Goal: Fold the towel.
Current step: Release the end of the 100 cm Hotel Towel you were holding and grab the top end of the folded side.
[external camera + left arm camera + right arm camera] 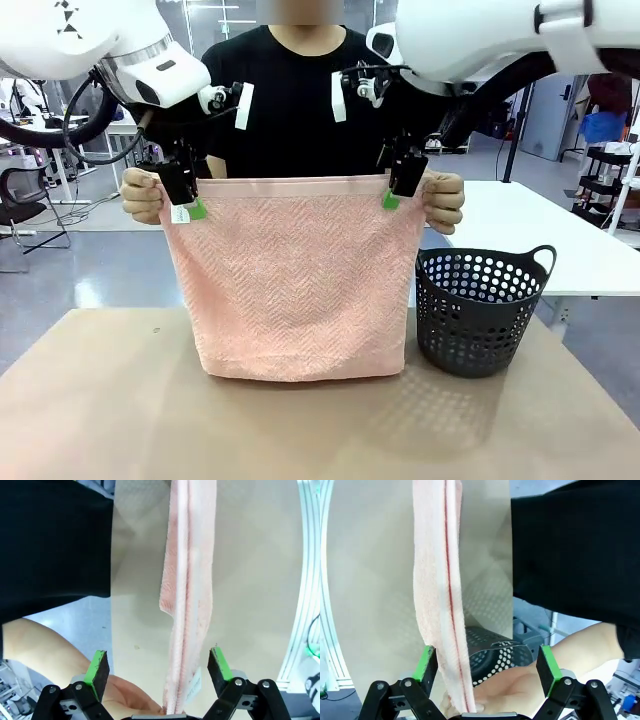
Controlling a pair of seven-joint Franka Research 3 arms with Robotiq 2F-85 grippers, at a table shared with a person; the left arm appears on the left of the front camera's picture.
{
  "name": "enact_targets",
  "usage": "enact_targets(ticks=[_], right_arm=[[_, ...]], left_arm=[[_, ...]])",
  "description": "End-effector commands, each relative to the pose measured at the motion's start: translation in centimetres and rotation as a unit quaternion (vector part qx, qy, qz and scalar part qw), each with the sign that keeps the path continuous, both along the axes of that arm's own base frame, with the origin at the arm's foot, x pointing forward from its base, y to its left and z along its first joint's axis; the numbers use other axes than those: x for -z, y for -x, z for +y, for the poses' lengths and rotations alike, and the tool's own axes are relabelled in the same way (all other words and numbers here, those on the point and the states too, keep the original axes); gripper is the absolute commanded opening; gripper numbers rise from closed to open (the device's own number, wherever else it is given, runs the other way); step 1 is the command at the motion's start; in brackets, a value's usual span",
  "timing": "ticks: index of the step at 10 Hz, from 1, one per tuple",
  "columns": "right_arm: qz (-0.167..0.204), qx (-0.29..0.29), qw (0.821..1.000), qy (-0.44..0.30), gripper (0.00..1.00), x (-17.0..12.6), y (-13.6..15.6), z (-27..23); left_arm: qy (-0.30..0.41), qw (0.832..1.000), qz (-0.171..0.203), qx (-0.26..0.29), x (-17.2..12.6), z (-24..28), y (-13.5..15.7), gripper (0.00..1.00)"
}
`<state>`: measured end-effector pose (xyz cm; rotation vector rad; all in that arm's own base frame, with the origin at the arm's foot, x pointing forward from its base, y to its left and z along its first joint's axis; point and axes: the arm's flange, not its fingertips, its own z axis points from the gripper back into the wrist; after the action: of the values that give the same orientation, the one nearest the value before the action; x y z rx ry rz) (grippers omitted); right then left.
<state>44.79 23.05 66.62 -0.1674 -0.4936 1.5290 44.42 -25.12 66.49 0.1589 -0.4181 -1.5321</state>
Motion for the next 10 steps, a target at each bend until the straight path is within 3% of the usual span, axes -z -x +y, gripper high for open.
enact_targets(ticks=[1,2,3,4,5,6,7,9,10], right_arm=[[0.027,0.019,0.999,0.005,1.0,0.2,-0.9,0.0],[0.042,0.021,0.999,0.011,1.0,1.0,-1.1,0.0],[0.051,0.023,0.998,0.02,0.91,1.7,-1.4,0.1],[0.053,0.025,0.998,0.021,0.45,2.0,-1.5,0.3],[0.052,0.026,0.998,0.022,0.31,2.1,-1.5,0.3],[0.05,0.027,0.998,0.02,0.0,2.0,-1.4,0.3],[0.051,0.028,0.998,0.02,0.0,2.1,-1.4,0.2],[0.05,0.025,0.998,0.019,0.03,2.1,-1.3,0.2],[0.047,0.025,0.998,0.02,0.0,1.9,-1.2,0.2]], left_arm=[[-0.009,0.999,0.024,-0.025,0.2,0.1,-0.6,1.0],[-0.008,0.999,0.034,-0.025,0.8,0.3,-0.8,1.0],[-0.007,0.999,0.044,-0.026,1.4,0.3,-1.0,1.0],[-0.007,0.998,0.048,-0.027,1.8,0.3,-1.1,0.82],[-0.012,0.998,0.049,-0.023,2.1,0.4,-1.2,0.5],[-0.014,0.998,0.05,-0.022,2.3,0.4,-1.3,0.23],[-0.012,0.998,0.054,-0.02,2.4,0.6,-1.2,0.0],[-0.011,0.998,0.055,-0.018,2.4,0.6,-1.0,0.0],[-0.01,0.998,0.054,-0.018,2.3,0.7,-1.0,0.05]])
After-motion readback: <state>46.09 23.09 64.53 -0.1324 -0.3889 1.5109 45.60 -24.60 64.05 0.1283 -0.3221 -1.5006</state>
